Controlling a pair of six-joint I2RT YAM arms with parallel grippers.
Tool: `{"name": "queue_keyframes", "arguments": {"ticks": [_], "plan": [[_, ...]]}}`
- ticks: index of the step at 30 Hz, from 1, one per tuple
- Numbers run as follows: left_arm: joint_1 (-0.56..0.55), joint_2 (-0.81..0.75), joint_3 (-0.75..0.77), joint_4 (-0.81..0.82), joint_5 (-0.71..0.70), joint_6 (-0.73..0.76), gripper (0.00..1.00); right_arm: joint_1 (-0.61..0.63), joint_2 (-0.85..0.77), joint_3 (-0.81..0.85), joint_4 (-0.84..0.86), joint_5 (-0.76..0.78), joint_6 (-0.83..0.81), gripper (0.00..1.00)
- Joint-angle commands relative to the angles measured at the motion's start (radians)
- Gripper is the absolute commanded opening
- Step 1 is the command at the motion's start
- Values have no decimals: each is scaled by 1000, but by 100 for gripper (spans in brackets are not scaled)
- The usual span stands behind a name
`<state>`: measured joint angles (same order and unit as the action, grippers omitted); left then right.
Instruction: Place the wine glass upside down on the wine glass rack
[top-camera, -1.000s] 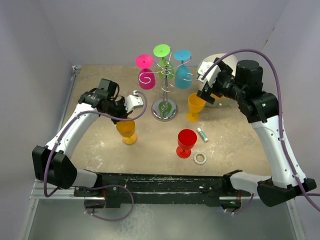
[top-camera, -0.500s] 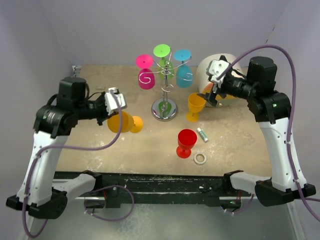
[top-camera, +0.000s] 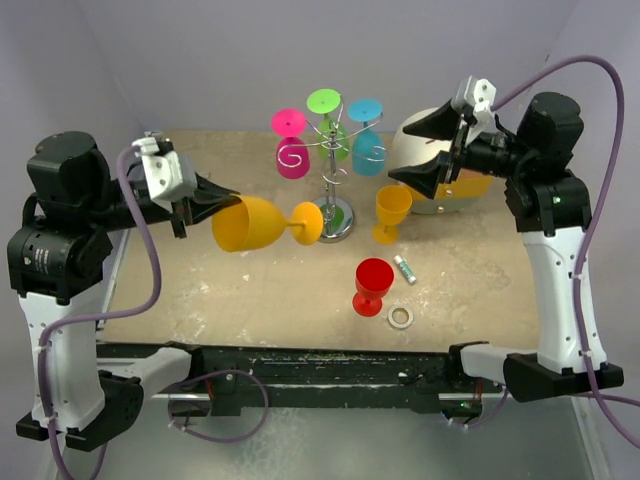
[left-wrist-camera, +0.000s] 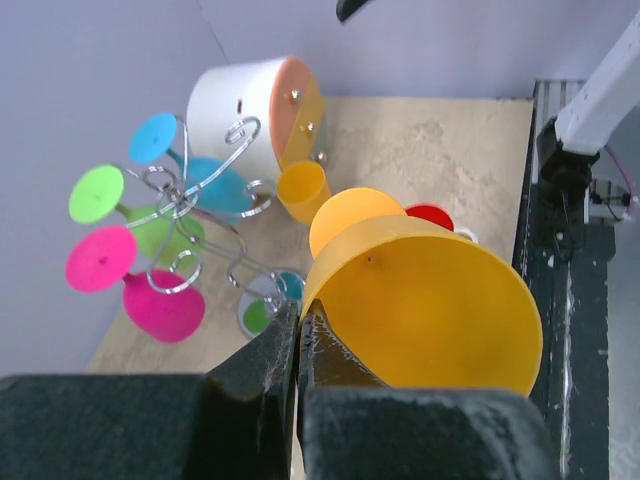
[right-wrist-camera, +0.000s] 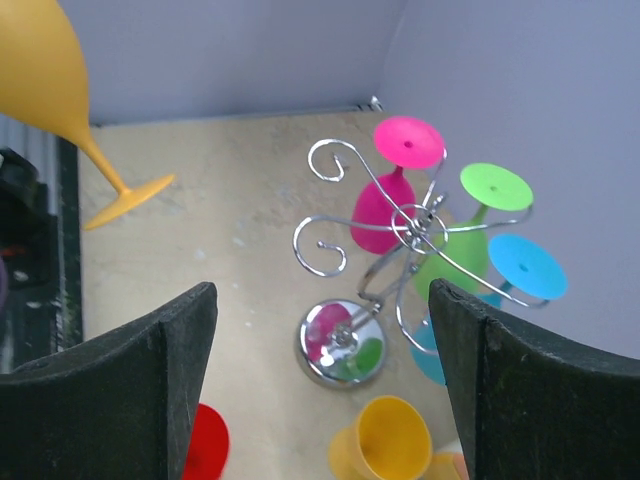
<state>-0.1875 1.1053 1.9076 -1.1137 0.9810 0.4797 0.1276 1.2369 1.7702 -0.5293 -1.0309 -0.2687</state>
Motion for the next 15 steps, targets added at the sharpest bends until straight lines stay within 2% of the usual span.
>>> {"name": "queue_keyframes", "arguments": {"ticks": [1,8,15], "plan": [[13,57,94,222,55,-239,0,-5,32,-1,202,-83,280,86],[13,143,163,452,-123,-482,0,13,82,-20,371,-12,550,78],[13,175,163,533,-203,-554,0,124,161,24,364,62,611,73]]}}
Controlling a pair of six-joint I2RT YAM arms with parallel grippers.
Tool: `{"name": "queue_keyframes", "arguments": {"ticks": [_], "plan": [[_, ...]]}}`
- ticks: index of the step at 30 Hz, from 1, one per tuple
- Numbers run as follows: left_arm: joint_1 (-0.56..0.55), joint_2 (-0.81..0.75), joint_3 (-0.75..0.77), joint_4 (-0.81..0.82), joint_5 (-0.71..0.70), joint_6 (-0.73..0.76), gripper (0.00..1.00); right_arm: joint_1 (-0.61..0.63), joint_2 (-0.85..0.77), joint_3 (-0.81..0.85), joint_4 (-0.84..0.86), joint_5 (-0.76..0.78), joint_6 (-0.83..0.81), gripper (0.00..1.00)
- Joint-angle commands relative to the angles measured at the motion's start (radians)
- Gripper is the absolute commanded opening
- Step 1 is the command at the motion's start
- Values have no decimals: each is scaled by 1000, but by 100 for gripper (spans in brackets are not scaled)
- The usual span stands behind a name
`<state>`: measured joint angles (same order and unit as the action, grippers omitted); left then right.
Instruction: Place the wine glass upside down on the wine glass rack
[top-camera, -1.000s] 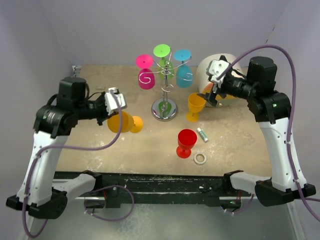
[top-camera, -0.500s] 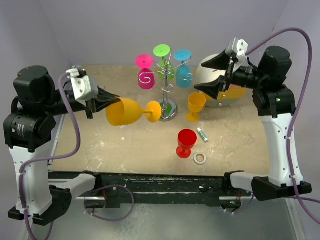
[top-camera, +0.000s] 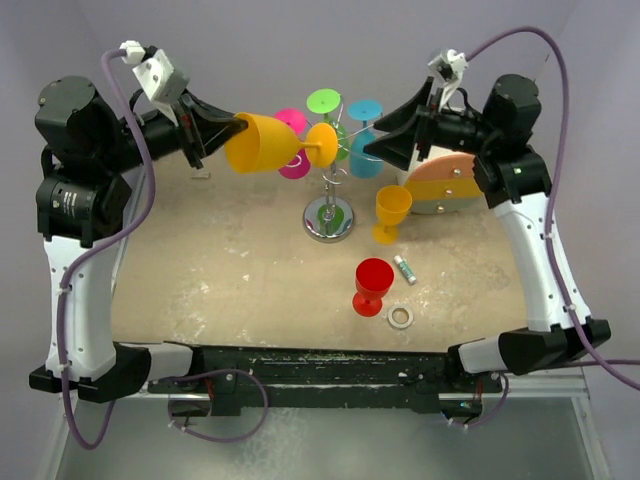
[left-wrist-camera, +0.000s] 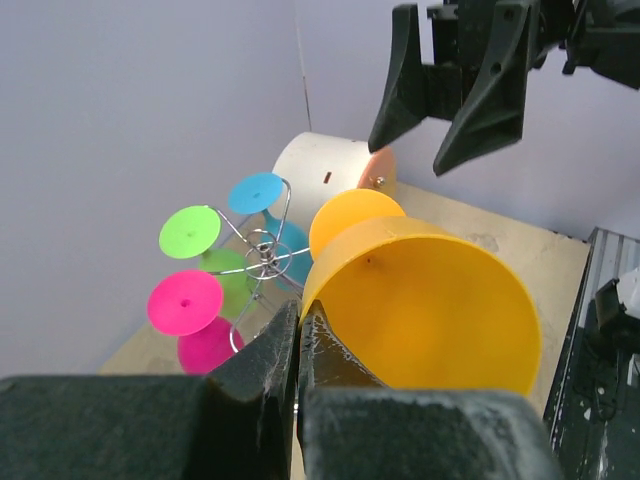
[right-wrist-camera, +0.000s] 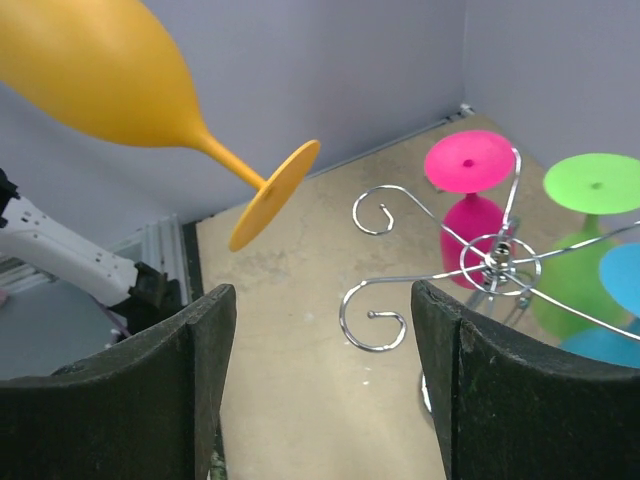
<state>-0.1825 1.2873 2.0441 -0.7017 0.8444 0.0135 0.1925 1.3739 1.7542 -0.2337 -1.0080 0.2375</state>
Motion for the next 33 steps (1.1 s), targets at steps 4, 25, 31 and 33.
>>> {"name": "queue_keyframes", "arguments": {"ticks": [4,25,31,33], "plan": [[8,5,17,148,-95,-84,0,111,66,54,94,91,166,70],[2,46,7,184,-130,-47,0,228,197,217,21,240,197,51],[0,52,-3,193,-125,-55,0,235,196,234,-23,308,217,29],[0,58,-7,204,-126,-65,0,237,194,232,-24,313,226,23]]}}
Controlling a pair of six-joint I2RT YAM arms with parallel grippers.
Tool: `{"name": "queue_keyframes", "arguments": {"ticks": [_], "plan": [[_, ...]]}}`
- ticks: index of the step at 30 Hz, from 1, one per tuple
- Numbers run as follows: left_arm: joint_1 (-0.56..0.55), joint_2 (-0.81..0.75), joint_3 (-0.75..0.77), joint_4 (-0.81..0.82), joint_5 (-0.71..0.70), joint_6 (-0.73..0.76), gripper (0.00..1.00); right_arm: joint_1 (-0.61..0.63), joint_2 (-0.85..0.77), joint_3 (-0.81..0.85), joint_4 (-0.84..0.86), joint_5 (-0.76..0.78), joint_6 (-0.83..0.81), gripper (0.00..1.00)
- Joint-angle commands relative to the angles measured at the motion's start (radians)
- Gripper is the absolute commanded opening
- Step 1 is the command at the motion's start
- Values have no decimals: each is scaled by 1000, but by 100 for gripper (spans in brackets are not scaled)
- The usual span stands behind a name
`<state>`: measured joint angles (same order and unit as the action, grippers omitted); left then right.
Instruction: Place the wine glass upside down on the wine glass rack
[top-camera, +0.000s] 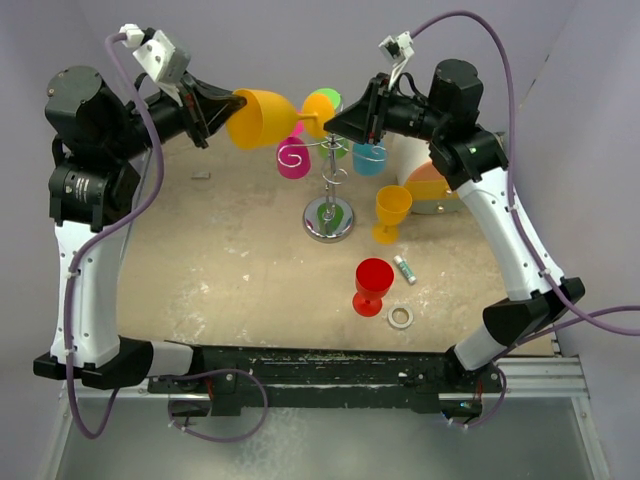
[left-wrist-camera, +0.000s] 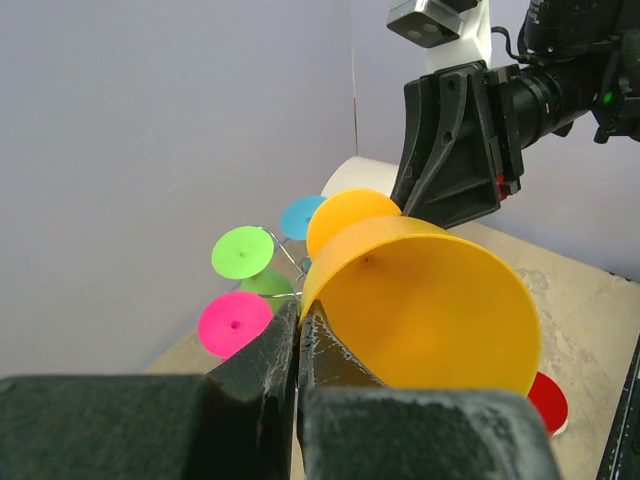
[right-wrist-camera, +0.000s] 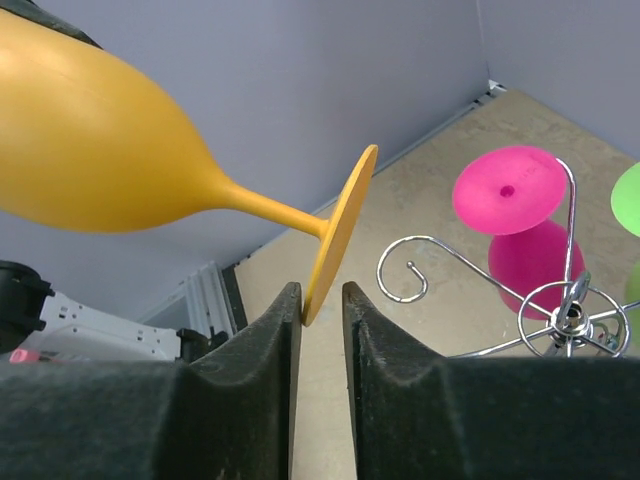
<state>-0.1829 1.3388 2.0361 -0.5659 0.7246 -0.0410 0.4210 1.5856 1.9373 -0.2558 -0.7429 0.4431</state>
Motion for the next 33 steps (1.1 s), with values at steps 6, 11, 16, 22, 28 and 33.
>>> {"name": "queue_keyframes", "arguments": {"ticks": [6,11,16,22,28,33], "plan": [[-1,21,1,78,3,-14,0,16,-22,42,-8,72,27,21],[-11,20,3,69,-15,20,0,18,-23,44,-19,109,27,19],[-16,9,-11,63,-9,32,0,18,-19,43,-18,128,37,17],[-20,1,-23,63,-2,39,0,18,-7,41,-10,130,51,17],[-23,4,-24,64,-2,40,0,19,-3,40,-24,157,45,13],[-26,7,-23,75,17,25,0,18,7,39,-32,176,46,13]]}}
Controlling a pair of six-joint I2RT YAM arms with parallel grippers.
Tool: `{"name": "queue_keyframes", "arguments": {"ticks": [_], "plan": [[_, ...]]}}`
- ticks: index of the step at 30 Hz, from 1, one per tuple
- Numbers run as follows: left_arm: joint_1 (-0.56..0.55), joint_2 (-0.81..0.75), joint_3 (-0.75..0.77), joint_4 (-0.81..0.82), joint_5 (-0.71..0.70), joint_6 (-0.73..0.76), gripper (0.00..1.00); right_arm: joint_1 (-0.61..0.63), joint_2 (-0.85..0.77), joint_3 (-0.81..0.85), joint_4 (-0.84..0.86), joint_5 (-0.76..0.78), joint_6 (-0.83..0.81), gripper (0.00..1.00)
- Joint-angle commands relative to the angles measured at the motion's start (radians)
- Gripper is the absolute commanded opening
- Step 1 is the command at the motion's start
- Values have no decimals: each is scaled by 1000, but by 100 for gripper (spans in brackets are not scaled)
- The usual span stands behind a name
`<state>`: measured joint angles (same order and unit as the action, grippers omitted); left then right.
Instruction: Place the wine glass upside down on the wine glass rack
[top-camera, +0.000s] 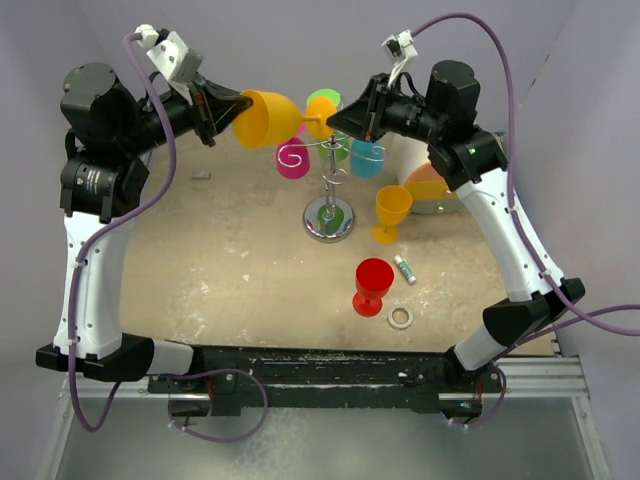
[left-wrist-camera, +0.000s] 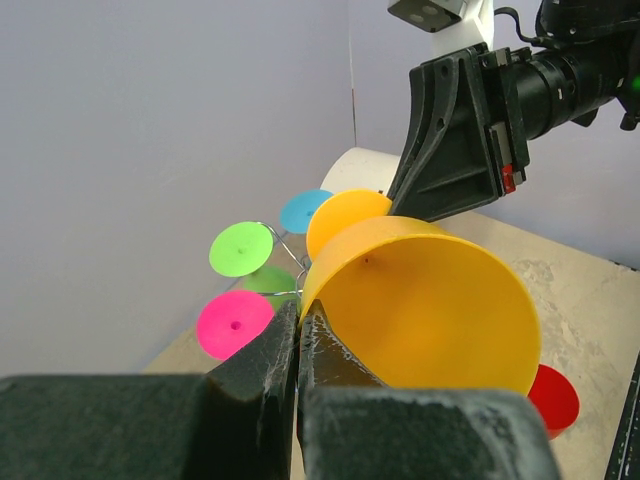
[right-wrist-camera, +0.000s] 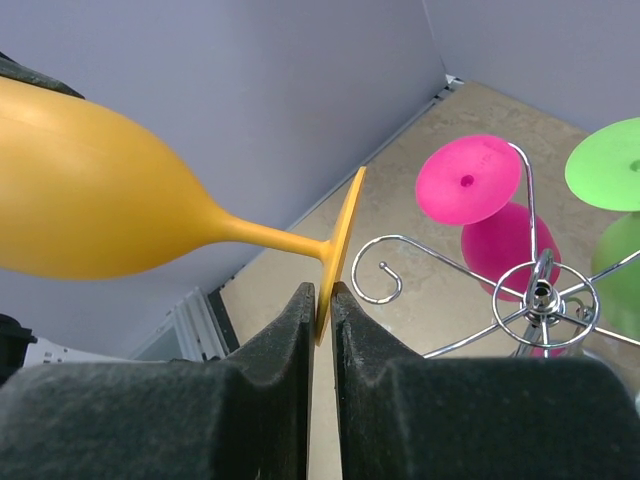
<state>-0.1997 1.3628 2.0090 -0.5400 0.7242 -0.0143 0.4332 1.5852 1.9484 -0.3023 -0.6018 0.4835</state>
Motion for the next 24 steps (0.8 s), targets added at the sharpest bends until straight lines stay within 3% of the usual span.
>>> {"name": "queue_keyframes", "arguments": {"ticks": [1,10,15,18,24], "plan": [[-11,-13,7,45,13,6,0,7,7,23,14,38,4,13],[-20,-14,-10,36,4,28,0,7,10,11,25,16,15,14],[-22,-18,-16,34,10,33,0,7,15,17,22,23,4,8],[-23,-37,-24,25,17,42,9,7,18,39,6,43,-29,0],[-15,-72,-52,1,0,49,28,4,9,87,-27,97,-117,0]]}}
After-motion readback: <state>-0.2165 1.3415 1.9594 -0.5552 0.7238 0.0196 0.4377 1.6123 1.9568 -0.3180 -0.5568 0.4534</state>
